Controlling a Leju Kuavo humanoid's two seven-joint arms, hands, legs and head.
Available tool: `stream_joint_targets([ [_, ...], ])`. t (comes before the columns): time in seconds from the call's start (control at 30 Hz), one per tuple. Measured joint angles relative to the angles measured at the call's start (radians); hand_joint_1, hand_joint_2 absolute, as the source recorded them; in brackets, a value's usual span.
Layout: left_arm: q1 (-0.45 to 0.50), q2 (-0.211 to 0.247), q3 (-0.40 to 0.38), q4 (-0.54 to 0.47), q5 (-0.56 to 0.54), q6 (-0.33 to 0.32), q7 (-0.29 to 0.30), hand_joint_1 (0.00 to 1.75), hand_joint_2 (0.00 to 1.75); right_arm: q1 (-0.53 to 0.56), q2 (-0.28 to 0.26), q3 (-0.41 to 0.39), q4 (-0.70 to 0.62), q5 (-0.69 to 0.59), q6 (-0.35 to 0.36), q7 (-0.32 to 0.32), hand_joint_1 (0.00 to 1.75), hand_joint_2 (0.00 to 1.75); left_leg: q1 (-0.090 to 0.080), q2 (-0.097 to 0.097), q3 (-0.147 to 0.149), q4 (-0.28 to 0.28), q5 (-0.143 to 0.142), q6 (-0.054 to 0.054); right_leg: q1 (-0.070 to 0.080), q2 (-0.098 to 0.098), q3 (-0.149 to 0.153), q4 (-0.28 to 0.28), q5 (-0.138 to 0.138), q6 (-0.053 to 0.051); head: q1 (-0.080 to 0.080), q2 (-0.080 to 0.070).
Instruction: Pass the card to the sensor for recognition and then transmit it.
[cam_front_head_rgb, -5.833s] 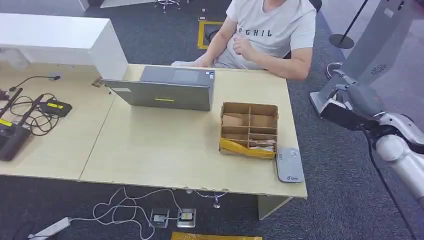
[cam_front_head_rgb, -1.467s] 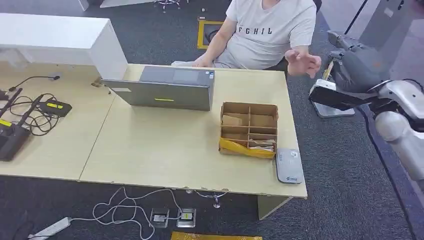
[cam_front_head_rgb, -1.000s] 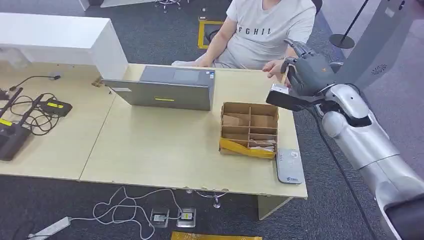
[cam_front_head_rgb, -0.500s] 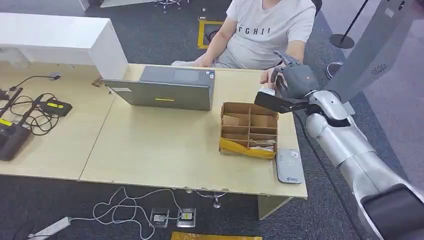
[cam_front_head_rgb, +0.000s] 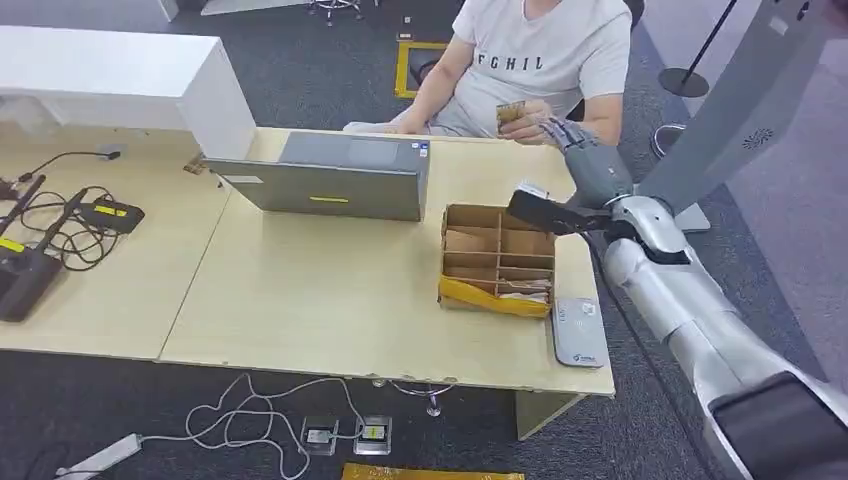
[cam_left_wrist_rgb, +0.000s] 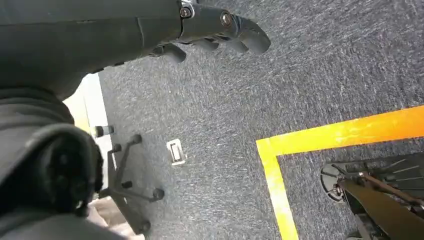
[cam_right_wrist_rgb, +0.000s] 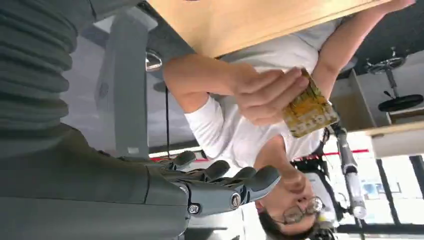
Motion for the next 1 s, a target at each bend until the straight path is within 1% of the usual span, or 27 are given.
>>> stream_joint_targets([
  [0.03,0.000,0.000,0.000,0.000,0.006,0.001,0.000,0.00,0.00,0.009,-0.002,-0.008,-0.009,-0.017,0.015,0.014,0.00,1.75,0.000,0.000,0.001,0.000,0.000,0.000,0.000,0.000,0.000,0.000,0.000,0.000,0.000,0.000],
  [0.1,0.001,0.000,0.000,0.000,0.021,0.003,0.000,0.00,0.00,0.043,-0.016,-0.026,-0.050,-0.042,0.057,0.074,0.00,1.75,0.000,0.000,0.001,0.000,0.000,0.000,0.000,0.000,0.000,-0.001,0.000,0.000,0.000,0.000],
  [0.17,0.002,0.000,0.000,0.000,0.032,0.003,0.000,0.00,0.00,0.098,-0.056,-0.045,-0.141,-0.061,0.102,0.142,0.00,1.75,0.000,-0.001,0.001,0.000,0.000,0.000,0.000,-0.001,0.001,-0.001,0.000,0.000,0.000,0.000],
  [0.2,0.005,0.000,0.000,0.000,0.035,0.002,0.000,0.00,0.00,0.125,-0.078,-0.054,-0.189,-0.067,0.119,0.161,0.00,1.75,0.000,-0.001,0.001,0.000,0.000,0.000,0.000,-0.001,0.001,-0.001,0.000,0.000,0.000,0.000],
  [0.3,0.008,0.003,0.000,0.000,0.050,-0.002,0.000,0.00,0.00,0.206,-0.161,-0.085,-0.352,-0.075,0.156,0.196,0.00,1.75,-0.001,-0.001,0.001,0.000,-0.001,0.000,-0.001,0.000,0.001,-0.001,0.000,0.000,0.000,0.000],
  [0.37,0.008,0.004,0.000,0.000,0.053,-0.002,0.000,0.00,0.00,0.250,-0.211,-0.107,-0.453,-0.081,0.168,0.208,0.00,1.75,-0.001,0.000,0.000,0.000,-0.001,0.000,-0.001,0.000,0.000,-0.001,0.000,0.000,0.000,0.000],
  [0.43,0.008,0.004,0.000,0.000,0.056,0.000,-0.002,0.00,0.00,0.281,-0.248,-0.126,-0.528,-0.080,0.171,0.212,0.00,1.75,-0.001,0.002,0.001,0.000,-0.002,0.000,-0.001,0.001,0.000,-0.001,0.000,0.000,0.000,0.000],
  [0.63,0.009,0.005,0.000,0.000,0.074,0.005,-0.005,0.00,0.00,0.370,-0.352,-0.180,-0.706,-0.075,0.165,0.237,0.00,1.75,0.000,0.001,0.002,0.000,-0.001,0.000,-0.001,0.000,0.001,-0.001,0.000,0.000,0.000,0.000],
  [0.73,0.008,0.005,0.000,0.000,0.088,0.010,-0.004,0.00,0.00,0.440,-0.393,-0.202,-0.776,-0.074,0.136,0.262,0.00,1.75,0.000,0.001,0.001,0.000,-0.002,0.000,0.000,0.000,0.001,-0.001,0.000,0.000,0.000,0.000],
  [0.8,0.008,0.004,0.000,0.000,0.097,0.014,0.000,0.00,0.00,0.496,-0.406,-0.208,-0.811,-0.068,0.096,0.271,0.00,1.75,0.000,0.001,0.001,0.000,-0.002,0.000,0.000,0.000,0.001,-0.001,0.000,0.000,0.000,0.000],
  [0.87,0.008,0.003,0.000,0.000,0.104,0.015,0.005,0.00,0.00,0.547,-0.407,-0.205,-0.831,-0.088,0.063,0.271,0.00,1.75,0.000,0.001,0.001,0.000,-0.002,-0.001,0.000,0.000,0.001,-0.001,0.000,0.000,0.000,0.000],
  [1.0,0.006,0.002,0.000,0.000,0.104,0.018,0.017,0.00,0.00,0.598,-0.397,-0.180,-0.829,-0.116,-0.011,0.249,0.00,1.75,0.000,0.001,0.001,0.000,-0.002,-0.001,0.000,0.001,0.001,-0.001,0.000,0.000,0.000,0.000],
])
